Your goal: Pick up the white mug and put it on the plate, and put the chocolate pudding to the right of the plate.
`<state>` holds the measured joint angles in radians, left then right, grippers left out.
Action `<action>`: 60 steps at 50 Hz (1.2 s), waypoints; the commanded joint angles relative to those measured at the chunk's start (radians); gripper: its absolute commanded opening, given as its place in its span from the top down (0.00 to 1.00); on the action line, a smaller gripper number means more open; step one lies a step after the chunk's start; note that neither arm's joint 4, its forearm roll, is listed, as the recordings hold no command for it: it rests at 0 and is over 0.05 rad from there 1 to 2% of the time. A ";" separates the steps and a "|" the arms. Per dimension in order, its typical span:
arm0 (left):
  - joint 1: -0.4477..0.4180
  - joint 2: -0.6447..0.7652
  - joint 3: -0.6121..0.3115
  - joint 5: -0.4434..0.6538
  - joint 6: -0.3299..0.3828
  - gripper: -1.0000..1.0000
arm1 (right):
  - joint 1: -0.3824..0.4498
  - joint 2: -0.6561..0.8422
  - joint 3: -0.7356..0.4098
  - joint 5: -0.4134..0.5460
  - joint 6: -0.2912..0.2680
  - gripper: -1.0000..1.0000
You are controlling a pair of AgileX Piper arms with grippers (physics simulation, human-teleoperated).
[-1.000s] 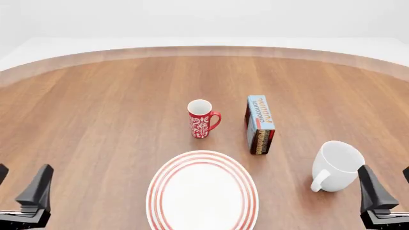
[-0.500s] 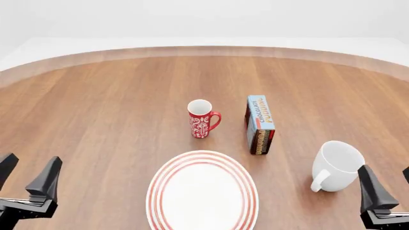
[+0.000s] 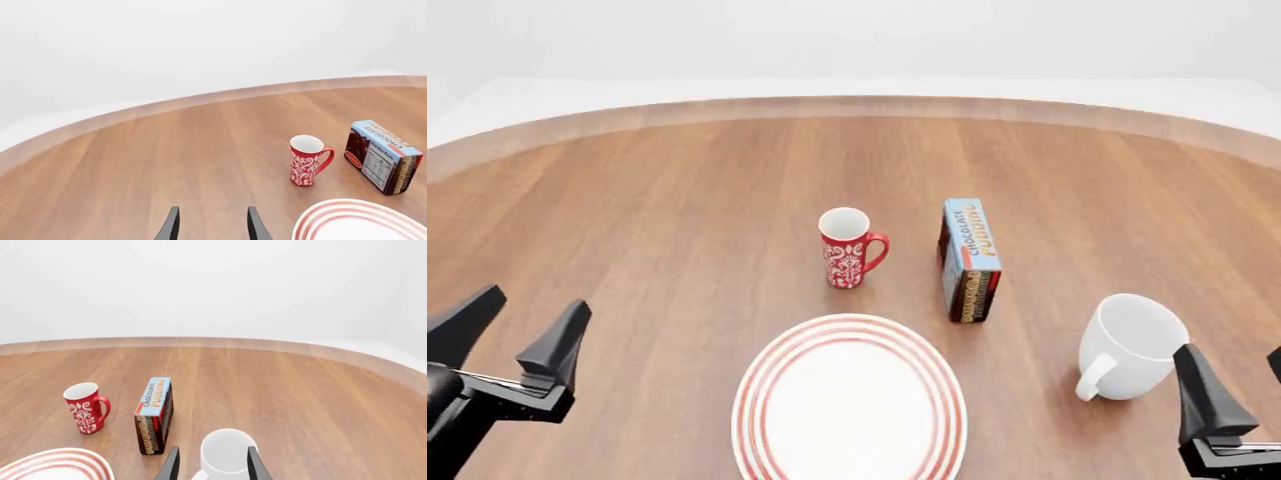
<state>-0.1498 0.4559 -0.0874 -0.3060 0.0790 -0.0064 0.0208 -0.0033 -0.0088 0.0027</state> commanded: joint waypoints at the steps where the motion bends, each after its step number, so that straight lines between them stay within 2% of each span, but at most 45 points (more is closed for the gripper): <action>1: -0.052 0.090 -0.028 -0.053 0.008 0.00 | 0.000 0.000 0.000 0.000 -0.001 0.00; 42: -0.273 0.508 -0.173 -0.264 0.053 0.00 | 0.002 0.015 0.001 -0.013 0.001 0.00; 60: -0.363 0.634 -0.249 -0.290 0.062 0.00 | 0.001 0.020 0.001 -0.016 0.003 0.00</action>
<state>-0.4655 1.0205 -0.2972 -0.5781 0.1369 -0.0048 0.0365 -0.0026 -0.0215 0.0047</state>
